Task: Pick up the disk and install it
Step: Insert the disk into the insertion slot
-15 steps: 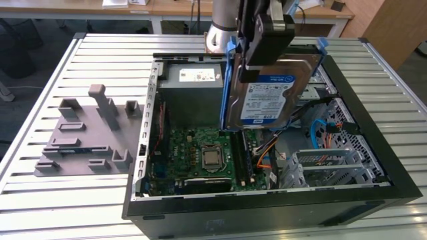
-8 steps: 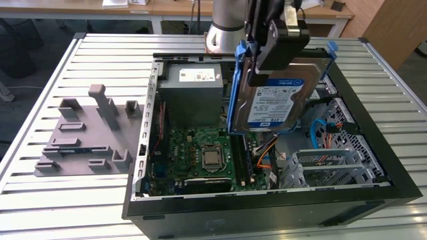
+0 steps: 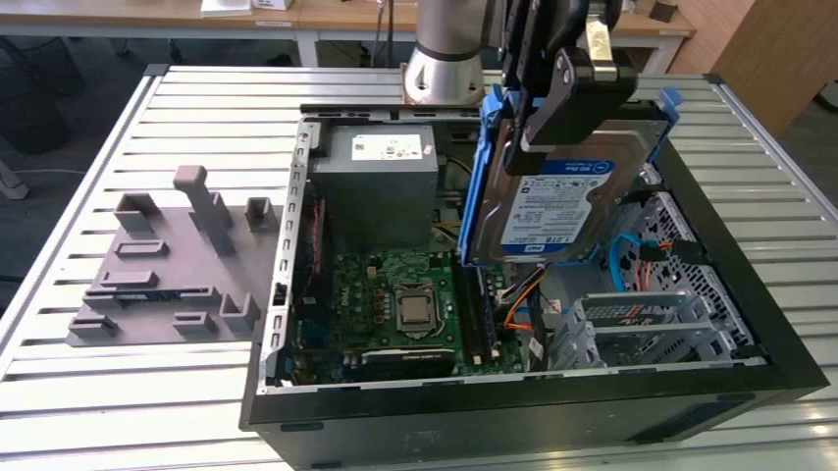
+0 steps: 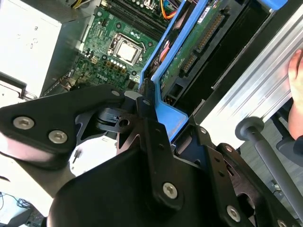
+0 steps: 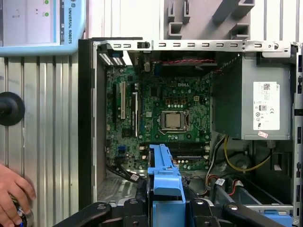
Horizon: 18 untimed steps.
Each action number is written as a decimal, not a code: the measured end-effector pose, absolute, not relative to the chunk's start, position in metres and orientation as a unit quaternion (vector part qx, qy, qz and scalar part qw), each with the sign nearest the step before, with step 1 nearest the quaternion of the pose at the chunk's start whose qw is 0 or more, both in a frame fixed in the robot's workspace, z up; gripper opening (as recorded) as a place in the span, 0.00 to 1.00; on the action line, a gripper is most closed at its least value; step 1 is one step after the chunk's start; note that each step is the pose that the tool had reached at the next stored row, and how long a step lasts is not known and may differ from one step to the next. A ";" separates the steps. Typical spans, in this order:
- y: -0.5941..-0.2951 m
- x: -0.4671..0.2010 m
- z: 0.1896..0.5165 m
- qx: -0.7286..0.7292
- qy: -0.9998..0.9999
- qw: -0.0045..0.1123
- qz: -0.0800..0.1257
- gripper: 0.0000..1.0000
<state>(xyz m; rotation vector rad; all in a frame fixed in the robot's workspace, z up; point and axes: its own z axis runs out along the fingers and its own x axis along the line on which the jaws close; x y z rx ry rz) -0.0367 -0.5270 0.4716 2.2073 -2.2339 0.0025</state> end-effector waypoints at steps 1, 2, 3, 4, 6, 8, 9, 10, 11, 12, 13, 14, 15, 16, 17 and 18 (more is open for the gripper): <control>-0.528 -0.036 0.471 0.703 -0.711 0.001 0.001 0.36; -0.529 -0.036 0.471 0.703 -0.711 0.001 0.001 0.36; -0.529 -0.036 0.471 0.703 -0.711 0.001 0.001 0.36; -0.530 -0.036 0.471 0.703 -0.711 0.001 0.001 0.36; -0.531 -0.034 0.470 0.703 -0.711 0.000 0.001 0.36; -0.532 -0.032 0.469 0.703 -0.711 0.001 0.001 0.36; -0.533 -0.031 0.469 0.703 -0.711 0.001 0.001 0.36; -0.534 -0.030 0.469 0.703 -0.711 0.001 0.001 0.36; -0.536 -0.029 0.469 0.703 -0.711 0.001 0.001 0.36; -0.538 -0.028 0.468 0.703 -0.711 0.001 0.001 0.36; -0.539 -0.028 0.468 0.703 -0.711 0.001 0.001 0.36; -0.541 -0.027 0.468 0.703 -0.711 0.001 0.001 0.36; -0.542 -0.027 0.467 0.703 -0.711 0.001 0.001 0.36; -0.544 -0.026 0.467 0.703 -0.711 0.001 0.001 0.36; -0.545 -0.026 0.467 0.703 -0.711 0.001 0.001 0.36; -0.547 -0.025 0.466 0.703 -0.711 0.001 0.001 0.36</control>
